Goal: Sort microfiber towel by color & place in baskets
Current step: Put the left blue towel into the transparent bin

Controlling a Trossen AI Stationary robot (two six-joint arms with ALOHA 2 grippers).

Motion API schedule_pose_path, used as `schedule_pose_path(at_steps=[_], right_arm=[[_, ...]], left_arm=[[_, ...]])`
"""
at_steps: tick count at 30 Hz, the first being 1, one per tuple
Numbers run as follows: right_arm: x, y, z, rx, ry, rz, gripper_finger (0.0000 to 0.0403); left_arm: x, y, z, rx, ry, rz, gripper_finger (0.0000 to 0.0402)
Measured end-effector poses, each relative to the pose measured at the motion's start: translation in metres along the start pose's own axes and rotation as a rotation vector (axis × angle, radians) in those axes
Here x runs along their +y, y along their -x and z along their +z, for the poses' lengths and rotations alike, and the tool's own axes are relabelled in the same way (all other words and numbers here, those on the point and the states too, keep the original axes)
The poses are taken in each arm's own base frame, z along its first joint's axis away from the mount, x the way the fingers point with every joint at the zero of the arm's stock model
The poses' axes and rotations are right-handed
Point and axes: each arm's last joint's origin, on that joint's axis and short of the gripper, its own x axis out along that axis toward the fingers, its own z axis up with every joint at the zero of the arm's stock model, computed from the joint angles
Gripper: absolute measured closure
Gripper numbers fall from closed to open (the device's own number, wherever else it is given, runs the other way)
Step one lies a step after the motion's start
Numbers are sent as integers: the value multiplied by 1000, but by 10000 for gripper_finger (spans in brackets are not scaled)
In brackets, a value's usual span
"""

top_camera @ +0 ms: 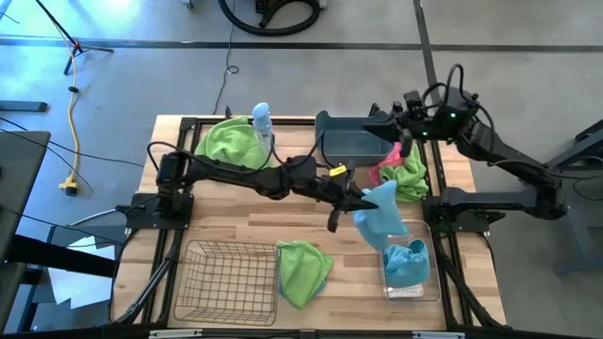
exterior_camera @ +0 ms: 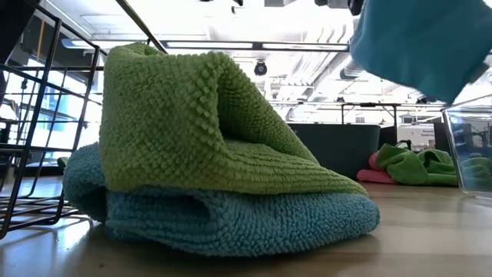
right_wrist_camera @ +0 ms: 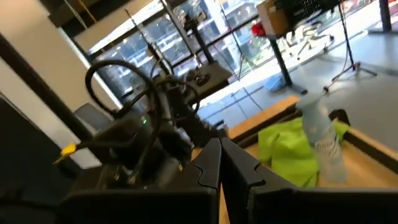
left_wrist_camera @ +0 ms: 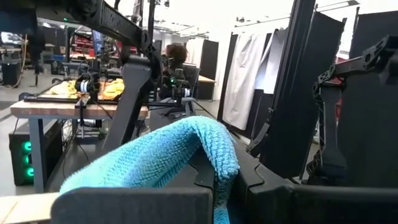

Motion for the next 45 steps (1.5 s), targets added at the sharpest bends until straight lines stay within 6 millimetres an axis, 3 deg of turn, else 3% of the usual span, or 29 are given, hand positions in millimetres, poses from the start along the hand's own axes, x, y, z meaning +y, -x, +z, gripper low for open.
schedule_pose_path(at_steps=[8, 15, 19, 25, 30, 38, 45], right_arm=[[13, 31, -8, 53, -20, -13, 403], [18, 42, -12, 65, -29, -19, 403], [19, 46, -15, 90, -46, -23, 403], [22, 52, -14, 72, -38, -22, 402], [20, 49, -15, 85, -45, -29, 381], [14, 35, -18, 127, -13, -41, 286], [18, 27, -22, 141, 88, -59, 201]], left_arm=[[3, -14, -3, -17, -24, -1, 401], [6, -29, -6, -35, -41, -6, 401], [7, -28, -6, 5, -34, 1, 401], [18, -9, 14, 169, -54, 49, 401], [31, 17, 43, 261, -89, 114, 401], [52, 54, 78, 308, -86, 206, 401], [53, 73, 84, 428, -78, 224, 401]])
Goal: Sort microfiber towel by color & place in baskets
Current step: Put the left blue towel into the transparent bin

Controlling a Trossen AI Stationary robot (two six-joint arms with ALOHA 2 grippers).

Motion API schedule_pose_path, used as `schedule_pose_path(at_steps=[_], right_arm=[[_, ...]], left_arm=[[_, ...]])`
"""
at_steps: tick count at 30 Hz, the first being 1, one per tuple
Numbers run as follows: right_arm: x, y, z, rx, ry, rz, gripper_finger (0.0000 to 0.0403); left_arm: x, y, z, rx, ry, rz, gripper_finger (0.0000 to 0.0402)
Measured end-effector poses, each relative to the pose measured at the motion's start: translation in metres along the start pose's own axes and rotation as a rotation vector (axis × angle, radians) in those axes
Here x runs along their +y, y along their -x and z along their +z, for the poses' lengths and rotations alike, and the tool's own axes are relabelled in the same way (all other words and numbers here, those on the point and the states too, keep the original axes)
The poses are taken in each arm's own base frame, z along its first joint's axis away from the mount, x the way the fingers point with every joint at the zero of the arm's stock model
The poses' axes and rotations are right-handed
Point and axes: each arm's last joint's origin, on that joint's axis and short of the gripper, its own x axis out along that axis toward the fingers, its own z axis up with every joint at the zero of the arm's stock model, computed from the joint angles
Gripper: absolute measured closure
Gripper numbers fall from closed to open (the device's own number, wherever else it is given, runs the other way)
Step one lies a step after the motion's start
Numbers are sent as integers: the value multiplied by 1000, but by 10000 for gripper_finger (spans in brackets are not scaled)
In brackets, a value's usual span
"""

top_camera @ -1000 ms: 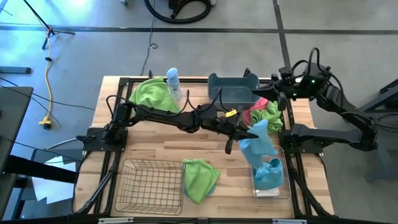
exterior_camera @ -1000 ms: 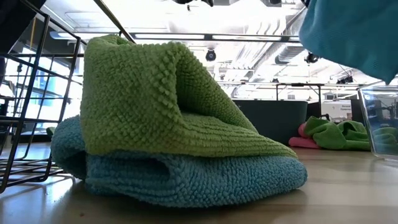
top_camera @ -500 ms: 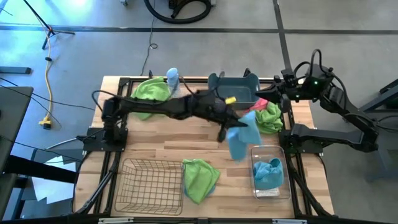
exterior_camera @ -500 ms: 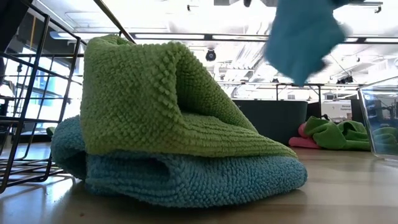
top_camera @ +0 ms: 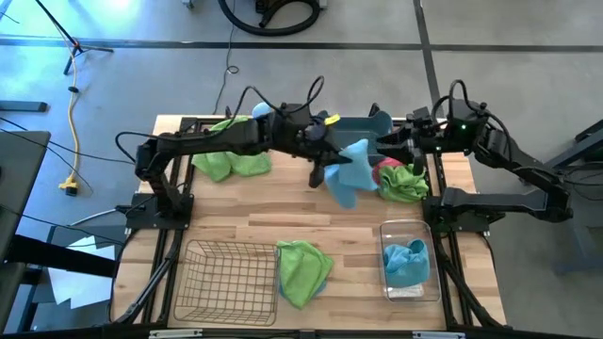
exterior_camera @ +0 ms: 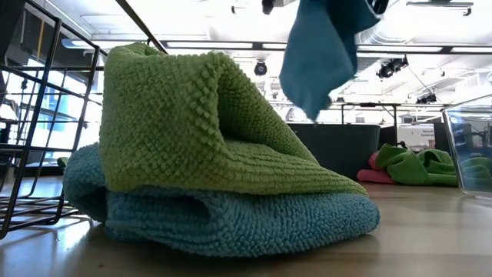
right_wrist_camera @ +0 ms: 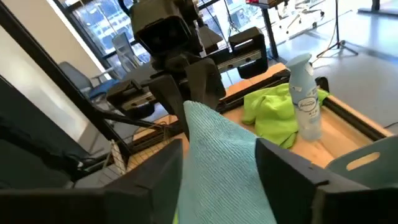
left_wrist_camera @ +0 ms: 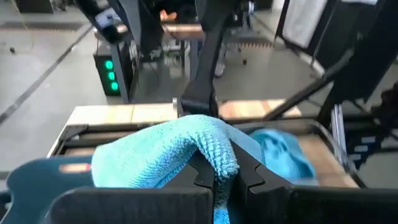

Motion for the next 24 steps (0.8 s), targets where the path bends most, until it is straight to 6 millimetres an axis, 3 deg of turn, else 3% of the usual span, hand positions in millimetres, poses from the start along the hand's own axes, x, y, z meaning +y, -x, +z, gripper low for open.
schedule_pose_path(at_steps=[5, 14, 24], right_arm=[[4, -6, -3, 23, 12, 19, 175], [11, -27, -10, 98, 32, 49, 171], [19, -44, -15, 85, 164, -55, 171]], left_arm=[[-4, 10, 0, 54, -19, -9, 401], [-2, 28, 9, 29, -23, 7, 401], [-7, 49, -7, -37, 30, 37, 401]])
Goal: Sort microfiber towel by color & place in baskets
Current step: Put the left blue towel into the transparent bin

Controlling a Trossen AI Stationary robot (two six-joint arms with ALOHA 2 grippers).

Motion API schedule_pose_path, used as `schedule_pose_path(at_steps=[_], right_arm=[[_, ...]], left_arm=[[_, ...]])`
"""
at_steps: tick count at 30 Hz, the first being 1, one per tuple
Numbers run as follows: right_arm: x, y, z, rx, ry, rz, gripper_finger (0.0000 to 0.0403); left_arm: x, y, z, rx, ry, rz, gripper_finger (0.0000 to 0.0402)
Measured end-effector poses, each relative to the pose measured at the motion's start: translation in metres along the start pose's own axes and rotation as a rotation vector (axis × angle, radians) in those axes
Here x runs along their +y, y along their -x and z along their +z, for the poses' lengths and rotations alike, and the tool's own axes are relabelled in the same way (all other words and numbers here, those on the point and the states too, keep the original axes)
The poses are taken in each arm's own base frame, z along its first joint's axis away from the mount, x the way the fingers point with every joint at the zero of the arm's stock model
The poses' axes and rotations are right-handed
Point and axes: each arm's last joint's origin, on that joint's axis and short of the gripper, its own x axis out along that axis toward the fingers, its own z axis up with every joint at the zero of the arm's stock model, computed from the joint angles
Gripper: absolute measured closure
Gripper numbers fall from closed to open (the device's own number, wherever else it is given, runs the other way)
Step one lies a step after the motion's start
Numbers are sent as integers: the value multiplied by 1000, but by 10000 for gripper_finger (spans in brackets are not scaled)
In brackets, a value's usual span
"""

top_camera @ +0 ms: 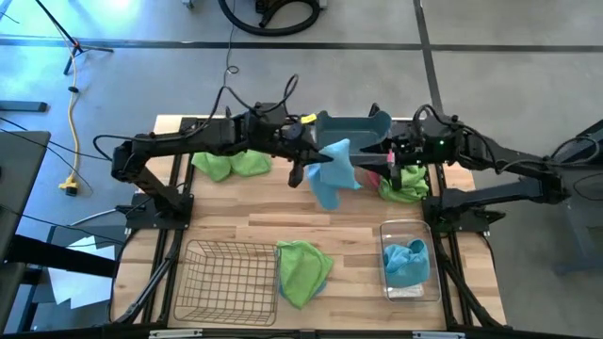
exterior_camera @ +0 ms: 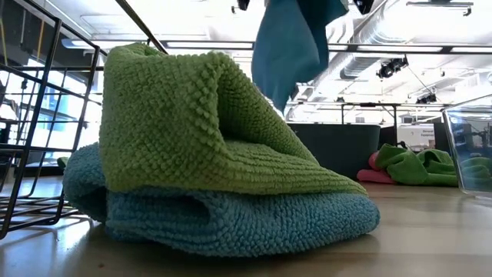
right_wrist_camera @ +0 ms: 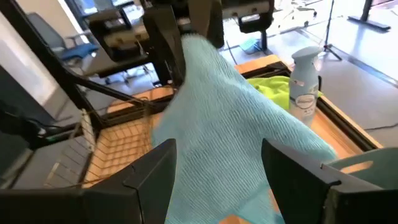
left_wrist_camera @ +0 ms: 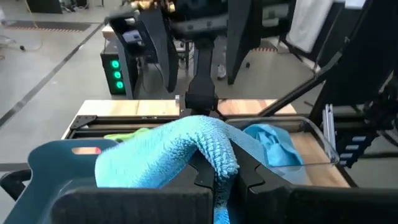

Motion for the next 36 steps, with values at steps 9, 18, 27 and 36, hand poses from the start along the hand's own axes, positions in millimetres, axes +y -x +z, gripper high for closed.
schedule_pose_path(at_steps=[9, 18, 27, 36], right_arm=[[6, -30, -2, 14, 64, -27, 170], [9, -33, -1, -13, 143, -49, 170], [8, -56, -3, 1, 165, -48, 170], [6, -71, -6, 5, 188, -60, 170]], left_arm=[[-3, 4, -1, -5, 1, 23, 401], [-5, 3, -3, 13, -9, 17, 401], [-5, 3, -2, 5, -29, 16, 401], [-8, 3, -2, 4, -33, 8, 401]])
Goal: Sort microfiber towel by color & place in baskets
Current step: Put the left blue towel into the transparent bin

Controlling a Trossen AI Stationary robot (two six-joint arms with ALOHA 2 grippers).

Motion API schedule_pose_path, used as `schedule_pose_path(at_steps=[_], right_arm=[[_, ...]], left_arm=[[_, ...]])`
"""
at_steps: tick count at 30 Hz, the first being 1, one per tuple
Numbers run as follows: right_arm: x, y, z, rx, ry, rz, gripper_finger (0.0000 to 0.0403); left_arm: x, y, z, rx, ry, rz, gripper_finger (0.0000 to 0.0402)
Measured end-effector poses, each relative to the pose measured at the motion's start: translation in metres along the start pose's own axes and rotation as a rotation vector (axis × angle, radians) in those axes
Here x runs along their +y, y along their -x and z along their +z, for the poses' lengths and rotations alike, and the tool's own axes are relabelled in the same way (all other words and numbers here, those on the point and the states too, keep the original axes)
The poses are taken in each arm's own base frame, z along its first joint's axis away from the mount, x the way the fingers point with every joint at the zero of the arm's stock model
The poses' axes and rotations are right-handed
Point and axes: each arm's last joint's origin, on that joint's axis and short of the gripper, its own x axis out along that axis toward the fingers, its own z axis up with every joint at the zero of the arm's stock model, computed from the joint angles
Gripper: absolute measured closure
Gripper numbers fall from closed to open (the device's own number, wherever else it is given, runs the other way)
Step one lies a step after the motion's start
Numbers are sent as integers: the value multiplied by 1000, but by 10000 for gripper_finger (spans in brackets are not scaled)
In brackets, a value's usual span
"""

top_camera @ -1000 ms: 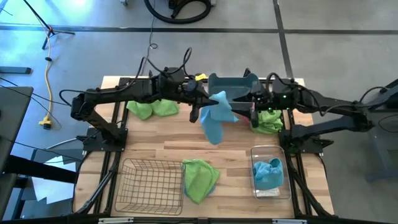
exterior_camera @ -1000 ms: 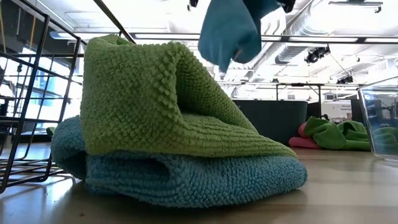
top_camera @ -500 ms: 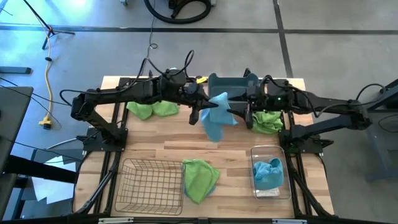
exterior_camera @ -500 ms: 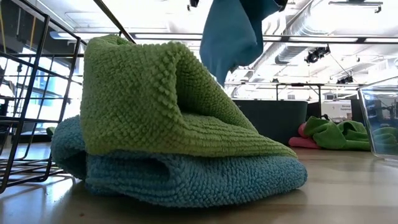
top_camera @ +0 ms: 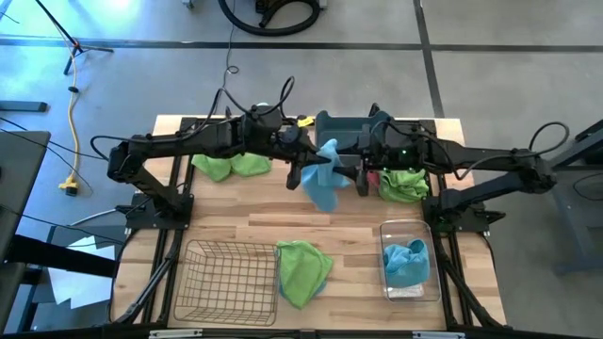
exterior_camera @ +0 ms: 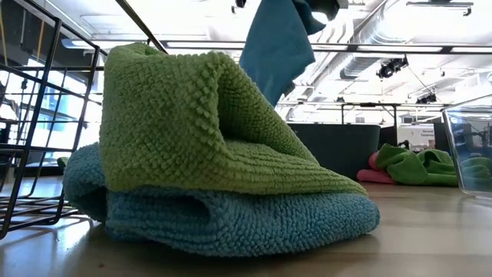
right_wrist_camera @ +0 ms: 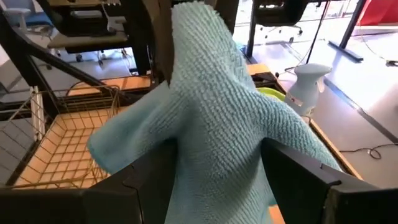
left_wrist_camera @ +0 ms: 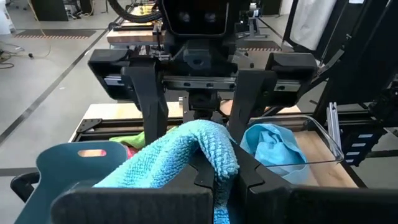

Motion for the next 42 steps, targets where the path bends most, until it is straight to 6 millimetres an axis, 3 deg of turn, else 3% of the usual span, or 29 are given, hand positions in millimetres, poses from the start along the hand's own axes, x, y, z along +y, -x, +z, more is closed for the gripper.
schedule_pose_path(at_steps=[15, 19, 23, 25, 28, 35, 42], right_arm=[[1, -1, 7, -68, -32, 41, 186], [1, -1, 6, -67, -32, 42, 254], [2, -1, 6, -65, -34, 61, 367], [2, -1, 6, -64, -33, 71, 389], [2, -1, 6, -63, -46, 78, 378], [3, -1, 5, -50, -35, 91, 394], [1, 6, 1, -1, -37, 84, 400]], left_arm=[[-2, 0, 2, -22, -21, -5, 401], [-2, 0, 3, -24, -21, -4, 401], [-3, -1, 3, -25, -22, -7, 398], [-5, -1, 3, -25, -24, -12, 396], [-6, -1, 3, -25, -24, -13, 389], [-4, 0, 3, -23, 27, -6, 344], [1, 20, 3, 53, 35, 35, 276]])
